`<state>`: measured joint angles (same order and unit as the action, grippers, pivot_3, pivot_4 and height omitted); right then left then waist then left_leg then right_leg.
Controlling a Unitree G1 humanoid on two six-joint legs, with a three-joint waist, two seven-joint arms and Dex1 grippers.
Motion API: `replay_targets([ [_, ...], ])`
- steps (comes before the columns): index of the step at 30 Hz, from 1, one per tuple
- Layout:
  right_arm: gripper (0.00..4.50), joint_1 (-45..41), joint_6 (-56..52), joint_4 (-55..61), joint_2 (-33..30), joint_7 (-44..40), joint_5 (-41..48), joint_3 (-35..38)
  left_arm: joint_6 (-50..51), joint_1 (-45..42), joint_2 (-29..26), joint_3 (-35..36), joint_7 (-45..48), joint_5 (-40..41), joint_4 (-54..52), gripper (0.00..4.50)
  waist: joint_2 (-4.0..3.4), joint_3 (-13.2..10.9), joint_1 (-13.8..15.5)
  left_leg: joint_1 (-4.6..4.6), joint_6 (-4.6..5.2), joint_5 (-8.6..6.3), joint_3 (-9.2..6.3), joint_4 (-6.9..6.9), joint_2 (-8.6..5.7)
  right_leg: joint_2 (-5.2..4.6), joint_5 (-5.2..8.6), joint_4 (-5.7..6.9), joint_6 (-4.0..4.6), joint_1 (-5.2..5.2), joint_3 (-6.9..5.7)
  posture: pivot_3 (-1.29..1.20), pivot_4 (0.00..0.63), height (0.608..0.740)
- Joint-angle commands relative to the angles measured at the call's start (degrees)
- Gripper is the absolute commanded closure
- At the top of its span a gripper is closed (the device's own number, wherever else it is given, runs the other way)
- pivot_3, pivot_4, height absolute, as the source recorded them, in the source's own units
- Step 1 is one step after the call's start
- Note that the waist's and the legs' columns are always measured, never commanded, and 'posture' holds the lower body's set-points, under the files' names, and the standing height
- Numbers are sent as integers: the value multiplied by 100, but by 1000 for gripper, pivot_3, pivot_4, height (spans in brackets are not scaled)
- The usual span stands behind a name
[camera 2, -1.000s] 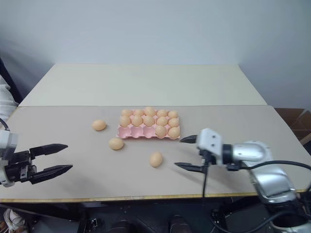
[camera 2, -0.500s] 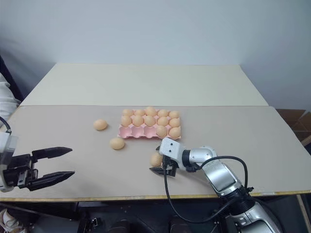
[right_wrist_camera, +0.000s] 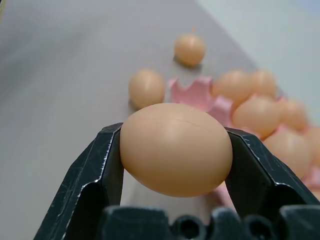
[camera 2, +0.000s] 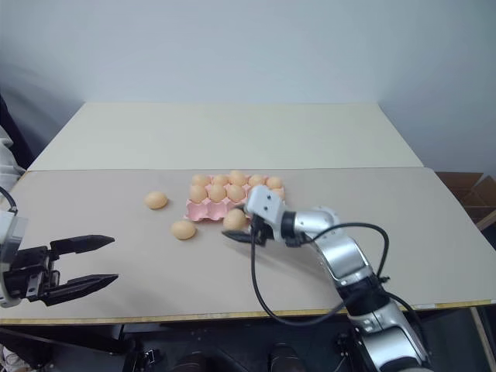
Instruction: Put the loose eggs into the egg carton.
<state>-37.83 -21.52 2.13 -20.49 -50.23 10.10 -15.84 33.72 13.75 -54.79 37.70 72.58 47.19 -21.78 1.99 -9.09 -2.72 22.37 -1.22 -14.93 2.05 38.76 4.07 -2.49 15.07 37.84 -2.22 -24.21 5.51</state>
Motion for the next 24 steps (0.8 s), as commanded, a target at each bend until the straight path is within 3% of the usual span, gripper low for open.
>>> replay_targets([
  [1, 1804, -401, 219, -683, 295, 567, -351, 67, -69, -8, -36, 168, -23, 14, -129, 0, 0, 0, 1, 1, 0, 0, 0, 0, 0, 0, 0, 0, 1, -1, 0, 0, 150, 740],
  [5, 1804, -745, 125, -1420, 636, 976, -509, 153, -77, 35, -42, 215, -20, 0, -136, 0, 0, 0, 15, 7, -1, 0, 0, 0, 0, -2, 0, -4, 1, -3, -3, 0, 150, 740],
  [7, 1076, -799, 119, -1563, 693, 1021, -544, 168, -80, 52, -30, 232, -44, -5, -146, 0, -1, 0, 5, 8, -1, 0, 1, 0, 0, -2, 0, -3, 1, -5, -2, 0, 150, 740],
  [11, 39, -678, 65, -1271, 656, 840, -382, 248, -79, 102, -14, 259, -57, 6, -188, 0, -1, -1, 1, 8, -1, 0, 0, -3, 0, -1, 0, -1, 1, -7, -2, 0, 150, 740],
  [18, 39, -265, -85, -48, 152, 289, 244, 681, -119, 89, -10, 246, -122, -74, -71, 0, -1, -1, 20, 8, -1, 0, -1, -3, 1, -2, 0, -1, 1, -6, -3, 0, 150, 740],
  [24, 39, 823, -68, 911, -1295, -824, 1072, 1564, -167, 24, 10, 271, -184, -108, 31, 0, -1, -1, 65, 9, 0, 0, -1, -3, 1, -4, 0, -17, 1, 3, -6, 0, 150, 740],
])
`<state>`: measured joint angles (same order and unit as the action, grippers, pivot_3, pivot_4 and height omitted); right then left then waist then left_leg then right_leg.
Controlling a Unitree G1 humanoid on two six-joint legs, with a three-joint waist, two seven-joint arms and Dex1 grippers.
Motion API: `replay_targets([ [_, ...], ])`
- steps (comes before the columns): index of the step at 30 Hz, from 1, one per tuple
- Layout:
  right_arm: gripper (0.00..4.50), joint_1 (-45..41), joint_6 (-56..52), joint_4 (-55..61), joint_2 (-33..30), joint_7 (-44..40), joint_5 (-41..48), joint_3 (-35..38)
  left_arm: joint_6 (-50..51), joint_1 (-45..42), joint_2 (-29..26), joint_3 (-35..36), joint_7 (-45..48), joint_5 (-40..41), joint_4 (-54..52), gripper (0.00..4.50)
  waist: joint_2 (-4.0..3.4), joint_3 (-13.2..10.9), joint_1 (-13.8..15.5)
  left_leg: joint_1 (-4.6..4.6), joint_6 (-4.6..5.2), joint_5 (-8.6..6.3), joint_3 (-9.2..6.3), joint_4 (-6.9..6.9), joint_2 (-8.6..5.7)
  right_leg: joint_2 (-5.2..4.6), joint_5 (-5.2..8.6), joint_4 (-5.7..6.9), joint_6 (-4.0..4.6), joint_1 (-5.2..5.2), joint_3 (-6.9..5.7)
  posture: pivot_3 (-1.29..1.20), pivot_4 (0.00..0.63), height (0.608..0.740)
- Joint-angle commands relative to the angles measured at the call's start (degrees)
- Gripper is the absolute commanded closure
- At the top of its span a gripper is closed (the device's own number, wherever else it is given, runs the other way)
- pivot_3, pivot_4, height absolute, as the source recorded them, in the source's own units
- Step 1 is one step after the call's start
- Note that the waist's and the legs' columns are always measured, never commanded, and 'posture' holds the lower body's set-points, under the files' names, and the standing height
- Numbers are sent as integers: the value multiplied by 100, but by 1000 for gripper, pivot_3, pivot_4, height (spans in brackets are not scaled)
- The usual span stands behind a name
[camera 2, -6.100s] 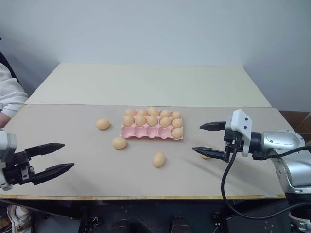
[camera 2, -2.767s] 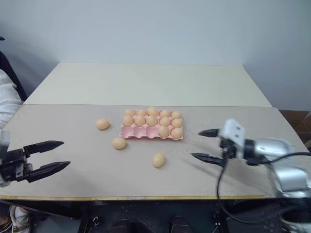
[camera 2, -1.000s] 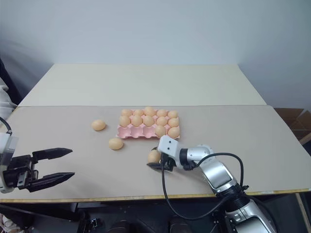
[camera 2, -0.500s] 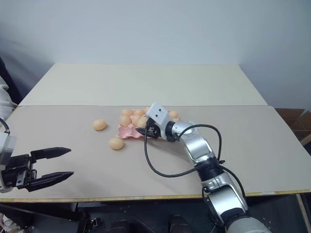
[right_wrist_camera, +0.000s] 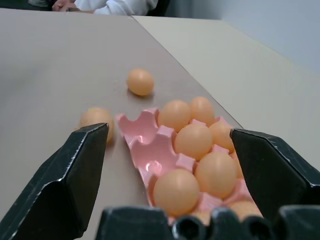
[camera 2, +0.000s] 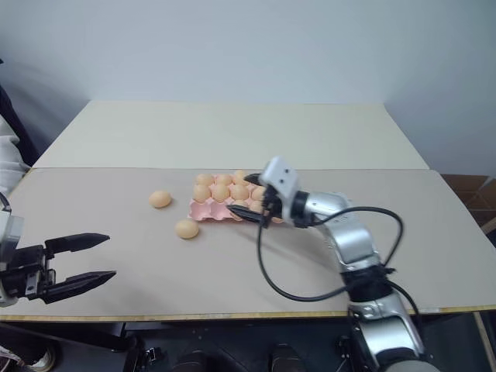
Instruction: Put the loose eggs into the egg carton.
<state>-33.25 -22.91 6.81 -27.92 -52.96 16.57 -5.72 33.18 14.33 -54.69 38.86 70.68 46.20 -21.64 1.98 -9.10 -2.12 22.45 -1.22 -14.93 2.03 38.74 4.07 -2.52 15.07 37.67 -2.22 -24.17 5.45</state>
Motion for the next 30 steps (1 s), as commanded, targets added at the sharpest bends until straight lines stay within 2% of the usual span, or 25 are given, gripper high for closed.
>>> replay_targets([
  [1, 39, 617, 127, 500, -887, -801, 534, 781, -130, -35, -3, 172, 23, -26, 65, 0, 0, 0, 14, 2, 0, 0, 0, 0, 0, 0, 0, -2, 0, -1, 0, 0, 150, 740],
  [6, 39, 1496, 405, 406, -2182, -1770, 894, 1631, -214, -56, -59, 212, 107, -156, 318, 0, 0, -2, -32, -3, 3, -2, 2, -2, -1, 2, 1, -3, 0, -1, 4, 0, 150, 740],
  [10, 39, 1751, 415, 267, -2723, -2161, 1120, 2081, -355, -118, -130, 127, 207, -357, 631, 0, 0, -2, -98, -19, 3, -1, 3, -3, 0, 5, 1, 4, 1, 8, 9, 0, 150, 740],
  [18, 39, 2008, 358, 573, -2641, -1937, 1183, 2144, -380, -327, -51, -106, 136, -426, 645, 0, 1, -2, -44, -4, 3, -1, 3, -2, -1, 3, 2, -3, -1, 2, 9, 0, 150, 740],
  [22, 39, 2044, 342, 638, -2617, -1851, 1238, 2134, -482, -594, 157, -569, -326, -658, 499, 0, 1, -2, -25, -6, 3, -1, 3, -1, -1, 2, 2, -2, -1, 4, 8, 0, 150, 740],
  [25, 39, 2020, 342, 716, -2559, -1783, 1271, 2065, -523, -1014, 479, -1171, -1031, -1043, 429, 0, 1, -2, 13, -12, 3, -1, 1, 2, -1, 3, 1, 1, -1, 11, 8, 0, 150, 740],
  [30, 39, 2025, 316, 852, -2522, -1682, 1337, 2047, -547, -1633, 1404, -2123, -2266, -1607, 414, 0, 1, -2, 43, -3, 3, -1, -2, 4, -4, 3, -1, -2, -5, 11, 8, 0, 150, 740],
])
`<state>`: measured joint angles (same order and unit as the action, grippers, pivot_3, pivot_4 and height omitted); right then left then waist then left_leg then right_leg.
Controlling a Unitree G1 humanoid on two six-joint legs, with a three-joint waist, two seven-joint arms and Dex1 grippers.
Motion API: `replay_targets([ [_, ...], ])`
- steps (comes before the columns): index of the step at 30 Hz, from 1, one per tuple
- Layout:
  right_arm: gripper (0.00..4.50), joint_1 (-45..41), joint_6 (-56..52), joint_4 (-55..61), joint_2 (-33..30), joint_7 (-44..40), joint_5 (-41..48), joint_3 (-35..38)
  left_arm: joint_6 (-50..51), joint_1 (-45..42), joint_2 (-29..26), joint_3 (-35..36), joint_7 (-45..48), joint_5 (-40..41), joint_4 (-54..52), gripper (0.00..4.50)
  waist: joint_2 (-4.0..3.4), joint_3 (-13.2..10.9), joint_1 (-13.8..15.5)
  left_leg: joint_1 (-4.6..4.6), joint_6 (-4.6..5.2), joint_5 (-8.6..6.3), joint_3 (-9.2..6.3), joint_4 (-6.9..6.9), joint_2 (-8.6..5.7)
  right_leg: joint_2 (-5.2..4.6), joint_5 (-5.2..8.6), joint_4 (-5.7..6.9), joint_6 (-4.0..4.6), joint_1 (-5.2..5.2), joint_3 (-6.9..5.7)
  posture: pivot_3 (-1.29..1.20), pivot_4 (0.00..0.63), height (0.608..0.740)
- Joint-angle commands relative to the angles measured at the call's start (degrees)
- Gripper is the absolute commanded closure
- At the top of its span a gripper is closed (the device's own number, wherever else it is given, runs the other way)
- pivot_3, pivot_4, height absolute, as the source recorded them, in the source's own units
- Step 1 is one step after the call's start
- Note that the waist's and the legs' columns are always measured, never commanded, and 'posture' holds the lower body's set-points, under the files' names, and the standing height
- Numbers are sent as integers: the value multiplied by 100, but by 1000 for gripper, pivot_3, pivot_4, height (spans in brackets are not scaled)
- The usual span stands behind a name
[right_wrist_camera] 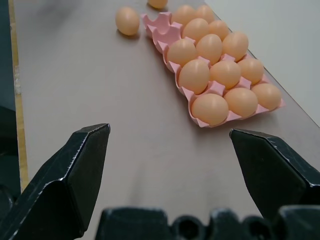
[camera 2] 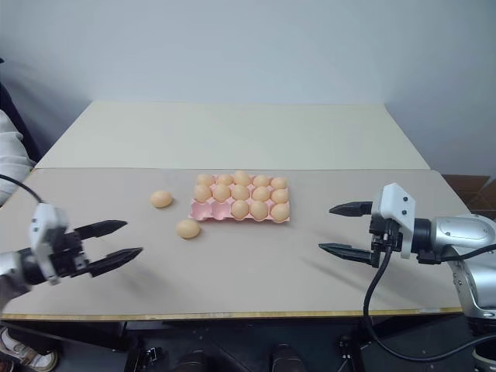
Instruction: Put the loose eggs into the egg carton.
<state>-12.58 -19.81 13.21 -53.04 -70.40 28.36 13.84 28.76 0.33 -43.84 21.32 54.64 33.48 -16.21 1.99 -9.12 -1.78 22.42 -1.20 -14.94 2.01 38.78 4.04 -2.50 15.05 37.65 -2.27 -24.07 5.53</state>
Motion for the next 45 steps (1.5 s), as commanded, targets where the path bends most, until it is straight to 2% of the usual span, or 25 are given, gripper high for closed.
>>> replay_targets([
  [1, 39, -35, -6, 245, -6, 82, 174, 101, -83, -350, 513, -529, -954, -491, -77, 0, 0, 0, 19, 0, 0, 0, 0, 0, 0, 0, -1, -2, -1, 0, 1, 0, 150, 740],
  [4, 39, 25, -42, 358, -1, 129, 234, 156, -243, -566, 1020, -869, -1483, -831, 66, 0, 0, 0, 34, 1, 0, 0, -1, 2, -2, 0, -2, 1, -2, -1, 2, 0, 150, 740],
  [9, 39, 225, -82, 573, -2, 211, 341, 256, -678, -863, 1537, -1262, -1952, -1324, 533, 0, 1, 0, 92, -2, 0, 0, -4, 4, -3, 0, -3, 3, -1, 3, 1, 0, 150, 740],
  [20, 39, 257, -87, 678, -20, 364, 462, 283, -990, -1418, 1873, -1840, -1976, -1763, 1491, 0, 1, 1, 100, 0, 0, 0, -6, 9, -6, -1, -5, 0, -6, 6, 1, 0, 150, 740],
  [23, 0, 298, -105, 724, -28, 397, 506, 310, -1028, -1465, 1869, -1871, -1949, -1806, 1645, 589, 1, 1, 100, -3, 0, 0, -7, 10, -6, 0, -5, 2, -6, 9, 1, 0, 150, 740],
  [29, 0, 384, -132, 804, -46, 518, 556, 356, -932, -1363, 1735, -1682, -1832, -1621, 1418, 2440, 1, 1, 102, 0, 0, 0, -8, 9, -6, -1, -5, 0, -6, 8, 0, 0, 150, 740],
  [34, 0, 520, -157, 897, -44, 591, 592, 448, -567, -1041, 1286, -1155, -1403, -962, 581, 2440, 1, 1, 80, 0, 0, 0, -8, 8, -5, 0, -5, 3, -6, 5, 1, 0, 150, 740],
  [37, 0, 541, -157, 921, -15, 620, 592, 452, -229, -1130, 1058, -995, -1211, -520, 130, 2440, 1, 1, 99, -2, 0, 0, -8, 9, -5, -1, -5, 3, -6, 8, 0, 0, 150, 740],
  [40, 0, 477, -131, 902, 30, 652, 566, 371, -211, -1524, 1015, -1237, -1113, -534, 139, 2440, 1, 1, 162, -4, 0, 1, -9, 12, -6, -2, -5, 1, -7, 15, -4, 0, 150, 740],
  [45, 0, 383, -102, 881, 71, 687, 537, 291, -382, -2609, 1564, -2117, -1245, -1082, 985, 2440, 1, 1, 202, -4, 0, 1, -10, 14, -9, -2, -6, -4, -8, 20, -4, 0, 150, 740],
])
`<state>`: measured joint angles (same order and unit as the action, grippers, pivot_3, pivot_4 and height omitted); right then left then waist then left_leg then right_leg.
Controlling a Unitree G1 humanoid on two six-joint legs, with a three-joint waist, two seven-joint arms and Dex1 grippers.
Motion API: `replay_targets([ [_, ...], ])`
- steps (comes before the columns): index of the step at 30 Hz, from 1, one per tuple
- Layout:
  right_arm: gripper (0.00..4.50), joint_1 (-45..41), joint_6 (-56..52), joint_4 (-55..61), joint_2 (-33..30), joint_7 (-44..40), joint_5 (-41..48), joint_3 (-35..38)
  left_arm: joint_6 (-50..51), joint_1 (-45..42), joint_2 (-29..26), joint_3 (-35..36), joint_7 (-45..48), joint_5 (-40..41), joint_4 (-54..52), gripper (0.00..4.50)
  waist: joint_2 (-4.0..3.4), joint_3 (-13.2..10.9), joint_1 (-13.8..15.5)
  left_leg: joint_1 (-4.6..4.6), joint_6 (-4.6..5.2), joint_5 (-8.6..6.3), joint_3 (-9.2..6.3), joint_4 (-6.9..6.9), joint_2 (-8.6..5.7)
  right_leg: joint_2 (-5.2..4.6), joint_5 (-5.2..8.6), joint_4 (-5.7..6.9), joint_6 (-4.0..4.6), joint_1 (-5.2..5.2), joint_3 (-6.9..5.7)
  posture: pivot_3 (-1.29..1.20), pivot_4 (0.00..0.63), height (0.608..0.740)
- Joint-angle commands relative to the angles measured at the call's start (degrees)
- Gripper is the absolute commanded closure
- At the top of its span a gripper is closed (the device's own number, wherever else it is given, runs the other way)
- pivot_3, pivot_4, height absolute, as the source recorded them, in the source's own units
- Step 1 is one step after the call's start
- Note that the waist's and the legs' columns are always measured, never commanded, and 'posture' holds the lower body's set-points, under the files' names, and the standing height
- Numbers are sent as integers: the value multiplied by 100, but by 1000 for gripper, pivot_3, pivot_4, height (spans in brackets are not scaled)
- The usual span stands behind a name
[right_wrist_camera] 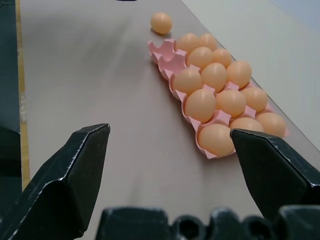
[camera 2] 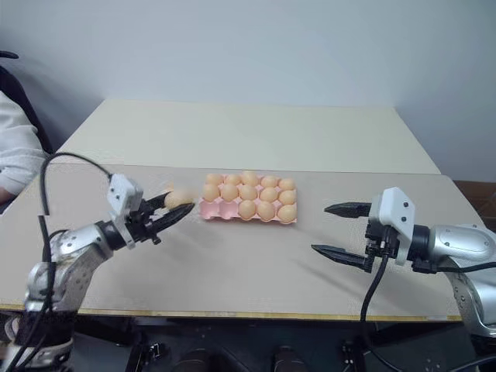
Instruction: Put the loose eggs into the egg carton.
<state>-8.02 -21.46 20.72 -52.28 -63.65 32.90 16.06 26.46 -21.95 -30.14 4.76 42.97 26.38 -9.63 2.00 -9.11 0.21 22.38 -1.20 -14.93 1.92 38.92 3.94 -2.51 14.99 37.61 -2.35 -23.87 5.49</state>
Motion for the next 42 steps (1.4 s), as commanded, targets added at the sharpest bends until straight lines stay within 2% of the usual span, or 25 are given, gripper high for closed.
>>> replay_targets([
  [1, 0, -70, 57, 141, -5, 15, 86, 73, -251, -579, 318, -667, -144, -590, 576, 2440, 0, 0, 5, 1, 0, 0, 0, 0, 0, 1, -1, -3, 0, -1, 0, 0, 150, 740],
  [7, 0, 119, 7, 311, 2, 100, 126, 217, -660, -1243, 709, -1159, -395, -1361, 1715, 2440, 1, 0, -43, 4, 1, 0, -2, -2, -1, 2, -1, -3, -1, -4, 3, 0, 150, 740],
  [8, 0, 178, -8, 359, 2, 119, 147, 262, -695, -1286, 734, -1167, -404, -1404, 1812, 1965, 0, 0, -51, 4, 1, 0, -2, -2, -1, 2, -1, -1, -1, -5, 3, 0, 150, 740],
  [13, 0, 412, -32, 520, -10, 206, 199, 412, -801, -1331, 703, -1088, -219, -1402, 1905, 447, 0, 0, -81, 7, 1, 0, -3, 0, -1, 1, -1, -1, -2, -5, 3, 0, 150, 740],
  [14, 0, 427, -35, 535, -11, 226, 212, 420, -877, -1314, 677, -1042, -144, -1359, 1840, 157, 0, 0, -84, 6, 1, 0, -3, 0, -1, 1, -2, 0, -2, -5, 3, 0, 150, 740],
  [15, 0, 438, -34, 544, -16, 241, 222, 421, -904, -1285, 646, -966, -29, -1245, 1711, 52, 0, 0, -86, 6, 1, 0, -3, 0, -1, 1, -2, 0, -2, -5, 3, 0, 150, 740],
  [19, 0, 451, -22, 563, -31, 273, 264, 417, -688, -1087, 265, -596, 417, -788, 973, 52, 0, 0, -115, 8, 1, 0, -3, -1, 0, 2, -2, 1, -2, -10, 3, 0, 150, 740],
  [22, 0, 426, 7, 515, -48, 255, 269, 398, -464, -748, -297, -99, 735, -419, 586, 52, -1, 0, -137, 8, 1, 0, -3, -2, 1, 2, -1, 3, -2, -13, 4, 0, 150, 740],
  [26, 0, 342, 71, 393, -54, 147, 268, 315, -361, 227, -1330, 1005, 1363, 83, 333, 52, -1, 0, -198, 1, 1, 0, -1, -5, 4, 2, -1, 7, -2, -13, 5, 0, 150, 740],
  [30, 0, 192, 114, 237, -68, 0, 241, 182, -184, 1266, -1987, 2070, 2048, 709, -10, 52, 1, -1, -190, 5, 1, 0, 1, -3, 5, -1, 0, 2, -3, -13, 1, 0, 150, 740],
  [32, 0, 79, 142, 136, -76, -87, 220, 102, -72, 1727, -2167, 2540, 2349, 1012, -142, 52, 2, -2, -181, 8, 1, 0, 4, -2, 6, -2, 0, 1, -3, -17, 1, 0, 150, 740],
  [35, 0, -116, 205, -52, -86, -251, 212, 32, -23, 2190, -2317, 2887, 2498, 1115, -282, 52, 2, -2, -107, 5, 1, 0, 4, -3, 7, -2, 1, 4, -1, -17, -1, 0, 150, 740],
  [42, 0, -428, 231, -292, -54, -419, 113, -207, 151, 2877, -2032, 3252, 1998, 1183, -792, 52, 2, -1, -101, 4, 1, 0, 10, -8, 7, -2, 2, -2, 1, -19, 2, 0, 150, 740],
])
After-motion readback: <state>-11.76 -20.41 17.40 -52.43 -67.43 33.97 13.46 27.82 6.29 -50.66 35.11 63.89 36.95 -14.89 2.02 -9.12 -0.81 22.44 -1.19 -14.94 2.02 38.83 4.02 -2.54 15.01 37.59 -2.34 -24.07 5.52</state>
